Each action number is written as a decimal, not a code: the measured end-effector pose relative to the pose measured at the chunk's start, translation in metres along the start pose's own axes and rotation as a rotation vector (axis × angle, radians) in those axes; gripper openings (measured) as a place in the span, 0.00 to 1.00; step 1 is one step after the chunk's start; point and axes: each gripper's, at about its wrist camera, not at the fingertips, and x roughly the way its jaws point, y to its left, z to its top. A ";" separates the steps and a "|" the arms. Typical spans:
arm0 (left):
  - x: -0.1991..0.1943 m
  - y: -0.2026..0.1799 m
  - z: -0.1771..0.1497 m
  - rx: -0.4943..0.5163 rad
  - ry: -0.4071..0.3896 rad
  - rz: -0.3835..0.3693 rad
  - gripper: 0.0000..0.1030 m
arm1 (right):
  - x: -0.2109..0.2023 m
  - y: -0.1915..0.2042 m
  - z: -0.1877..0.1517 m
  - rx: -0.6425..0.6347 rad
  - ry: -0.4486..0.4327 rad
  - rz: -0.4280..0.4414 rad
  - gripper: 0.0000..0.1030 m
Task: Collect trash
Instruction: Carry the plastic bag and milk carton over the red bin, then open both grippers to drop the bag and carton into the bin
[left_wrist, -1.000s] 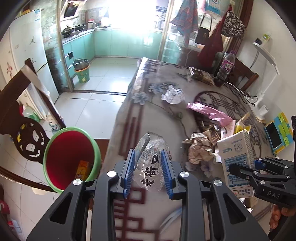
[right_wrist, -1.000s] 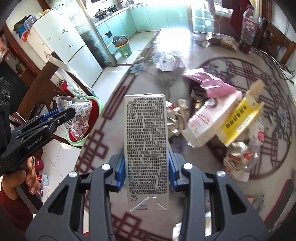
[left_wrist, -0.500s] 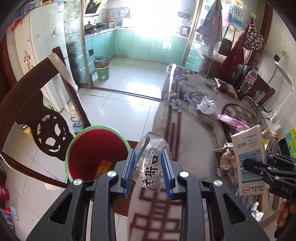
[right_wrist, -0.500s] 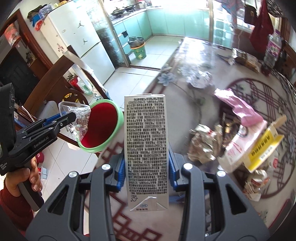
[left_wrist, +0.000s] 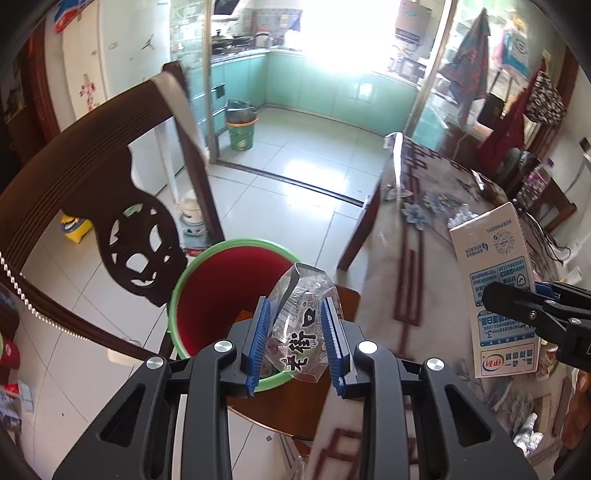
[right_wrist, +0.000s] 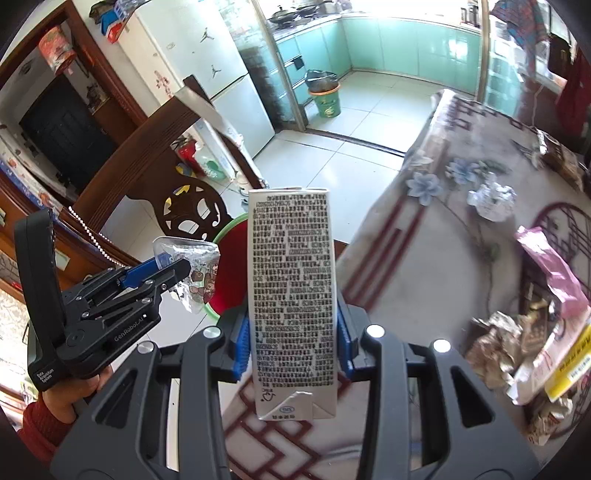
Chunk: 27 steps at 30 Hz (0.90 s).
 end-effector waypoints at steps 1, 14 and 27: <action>0.002 0.006 0.000 -0.015 0.004 0.005 0.26 | 0.006 0.005 0.003 -0.010 0.005 0.001 0.35; 0.032 0.051 0.015 -0.096 0.024 0.045 0.26 | 0.074 0.049 0.029 -0.110 0.103 0.030 0.35; 0.051 0.060 0.031 -0.098 0.041 0.055 0.26 | 0.098 0.061 0.047 -0.142 0.115 0.049 0.35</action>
